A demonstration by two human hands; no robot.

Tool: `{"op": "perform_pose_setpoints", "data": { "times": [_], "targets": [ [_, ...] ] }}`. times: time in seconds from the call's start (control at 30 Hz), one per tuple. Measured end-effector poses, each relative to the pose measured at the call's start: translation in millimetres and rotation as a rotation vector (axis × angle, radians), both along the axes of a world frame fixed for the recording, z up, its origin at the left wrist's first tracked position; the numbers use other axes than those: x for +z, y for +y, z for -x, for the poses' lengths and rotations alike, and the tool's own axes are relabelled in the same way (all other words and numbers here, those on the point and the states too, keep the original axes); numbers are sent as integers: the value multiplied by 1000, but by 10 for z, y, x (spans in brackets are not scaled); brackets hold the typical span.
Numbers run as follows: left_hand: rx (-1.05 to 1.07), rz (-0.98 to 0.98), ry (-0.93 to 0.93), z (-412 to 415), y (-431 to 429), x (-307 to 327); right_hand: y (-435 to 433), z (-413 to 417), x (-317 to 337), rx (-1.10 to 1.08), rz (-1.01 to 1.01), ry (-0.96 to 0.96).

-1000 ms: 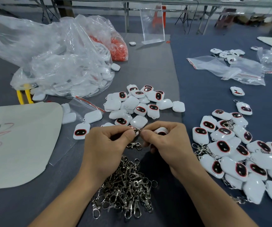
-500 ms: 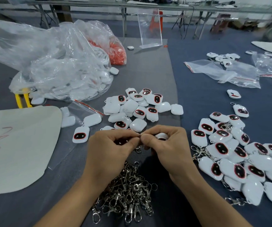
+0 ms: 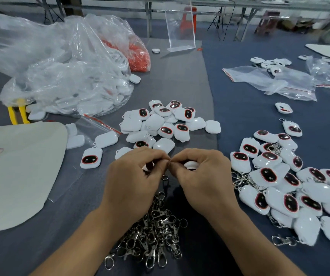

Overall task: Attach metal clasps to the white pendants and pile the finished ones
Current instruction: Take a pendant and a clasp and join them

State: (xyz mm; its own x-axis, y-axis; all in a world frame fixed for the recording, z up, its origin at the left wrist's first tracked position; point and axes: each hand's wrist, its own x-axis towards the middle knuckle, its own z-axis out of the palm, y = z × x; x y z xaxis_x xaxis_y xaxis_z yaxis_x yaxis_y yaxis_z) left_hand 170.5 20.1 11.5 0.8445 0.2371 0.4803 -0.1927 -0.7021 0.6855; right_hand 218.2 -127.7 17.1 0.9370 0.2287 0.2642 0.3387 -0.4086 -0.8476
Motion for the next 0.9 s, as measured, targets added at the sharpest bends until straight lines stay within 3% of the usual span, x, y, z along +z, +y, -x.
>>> {"op": "perform_pose_setpoints", "data": {
  "times": [0.2, 0.33, 0.53, 0.67, 0.9],
  "targets": [
    [-60, 294, 136, -50, 64, -9, 1, -30, 10, 11, -273, 252],
    [-93, 391, 147, -63, 59, -17, -11, -33, 15, 35, -262, 254],
    [-64, 264, 117, -32, 26, 36, -46, 18, 31, 6, -21, -23],
    [-66, 152, 114, -9, 25, 47, -67, 44, 43, 20, -25, -118],
    [3, 152, 117, -2, 28, 54, -37, 48, 39, 45, -36, -64]
  ]
}}
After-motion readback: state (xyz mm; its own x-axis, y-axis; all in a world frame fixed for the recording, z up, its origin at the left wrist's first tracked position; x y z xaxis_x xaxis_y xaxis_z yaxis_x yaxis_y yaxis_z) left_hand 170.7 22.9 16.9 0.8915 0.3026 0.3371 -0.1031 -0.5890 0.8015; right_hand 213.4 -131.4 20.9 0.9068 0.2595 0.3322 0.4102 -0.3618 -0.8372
